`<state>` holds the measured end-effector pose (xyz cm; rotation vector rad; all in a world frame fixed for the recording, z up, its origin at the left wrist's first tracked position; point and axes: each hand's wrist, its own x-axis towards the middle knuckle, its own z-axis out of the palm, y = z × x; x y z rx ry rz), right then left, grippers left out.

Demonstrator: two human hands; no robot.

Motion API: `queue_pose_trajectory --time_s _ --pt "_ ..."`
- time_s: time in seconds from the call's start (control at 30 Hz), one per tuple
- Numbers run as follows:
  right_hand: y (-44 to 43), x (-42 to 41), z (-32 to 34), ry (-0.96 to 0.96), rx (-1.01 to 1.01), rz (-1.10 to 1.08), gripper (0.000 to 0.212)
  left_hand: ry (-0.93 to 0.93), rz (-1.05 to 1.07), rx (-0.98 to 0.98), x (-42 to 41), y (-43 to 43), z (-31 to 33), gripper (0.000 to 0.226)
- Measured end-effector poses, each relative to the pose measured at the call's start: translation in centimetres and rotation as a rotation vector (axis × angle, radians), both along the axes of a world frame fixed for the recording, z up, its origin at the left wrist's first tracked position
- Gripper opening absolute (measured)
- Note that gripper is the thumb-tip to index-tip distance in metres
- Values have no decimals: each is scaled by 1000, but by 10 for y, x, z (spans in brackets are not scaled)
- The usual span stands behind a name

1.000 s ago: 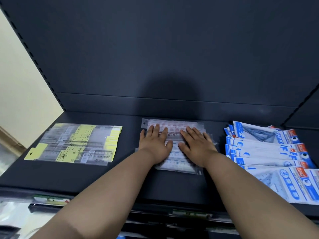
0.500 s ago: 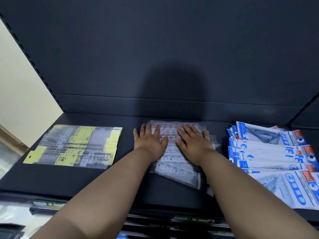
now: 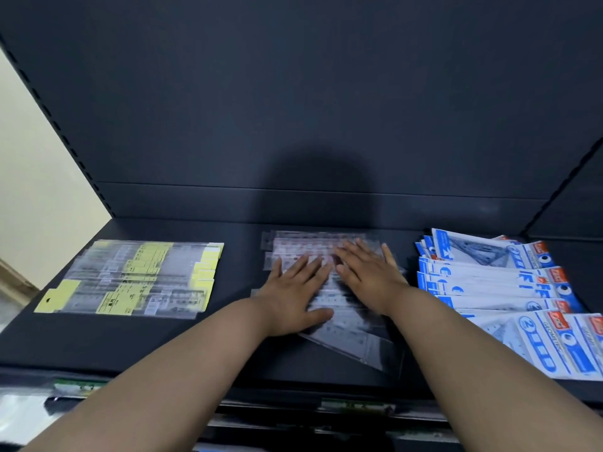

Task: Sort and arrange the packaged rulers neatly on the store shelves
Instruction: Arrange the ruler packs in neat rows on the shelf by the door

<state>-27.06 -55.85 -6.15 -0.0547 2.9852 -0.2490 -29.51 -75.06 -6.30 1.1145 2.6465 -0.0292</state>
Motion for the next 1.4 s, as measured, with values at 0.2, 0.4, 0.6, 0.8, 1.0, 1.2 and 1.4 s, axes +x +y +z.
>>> queue_pose_trajectory --time_s 0.2,0.4,0.6,0.8,1.0,1.2,1.4 --pt "4 3 -5 -56 2 -19 53 46 76 -51 8 2 -5 64" --pt "1 3 -4 -47 1 -26 53 82 88 -55 18 9 -2 56" --pt "9 6 1 9 -16 -42 53 124 133 -13 10 21 13 57" --pt "29 10 12 100 -52 -30 52 143 151 48 8 46 23 60" --pt "82 27 32 323 -188 37 58 145 123 100 27 107 30 60" --pt "177 64 31 202 -172 11 55 85 76 128 64 188 31 71" --pt "252 100 37 0 -106 104 93 19 4 -28 91 247 35 103"
